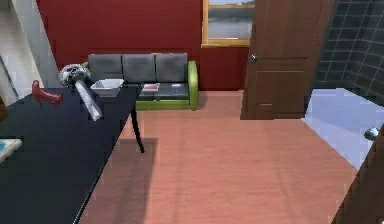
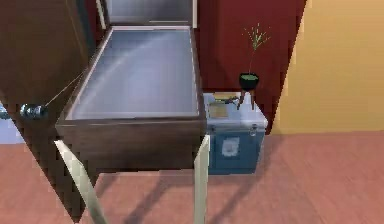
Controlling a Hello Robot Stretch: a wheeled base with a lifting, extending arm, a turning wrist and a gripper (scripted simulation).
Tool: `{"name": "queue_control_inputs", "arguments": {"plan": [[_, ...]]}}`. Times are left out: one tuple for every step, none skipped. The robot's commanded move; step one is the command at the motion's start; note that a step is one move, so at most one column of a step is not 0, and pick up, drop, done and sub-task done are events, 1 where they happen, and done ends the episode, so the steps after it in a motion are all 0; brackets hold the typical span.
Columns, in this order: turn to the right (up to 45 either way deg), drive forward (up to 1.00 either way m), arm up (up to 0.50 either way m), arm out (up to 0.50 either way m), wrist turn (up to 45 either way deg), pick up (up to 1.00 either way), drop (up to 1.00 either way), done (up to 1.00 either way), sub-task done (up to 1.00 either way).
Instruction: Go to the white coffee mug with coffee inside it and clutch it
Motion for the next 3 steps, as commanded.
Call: {"name": "queue_control_inputs", "arguments": {"plan": [[0.0, 0.6, 0.0, 0.0, 0.0, 0.0, 0.0, 0.0, 0.0], [-9.0, 0.0, 0.0, 0.0, 0.0, 0.0, 0.0, 0.0, 0.0], [0.0, 0.15, 0.0, 0.0, 0.0, 0.0, 0.0, 0.0, 0.0]]}}
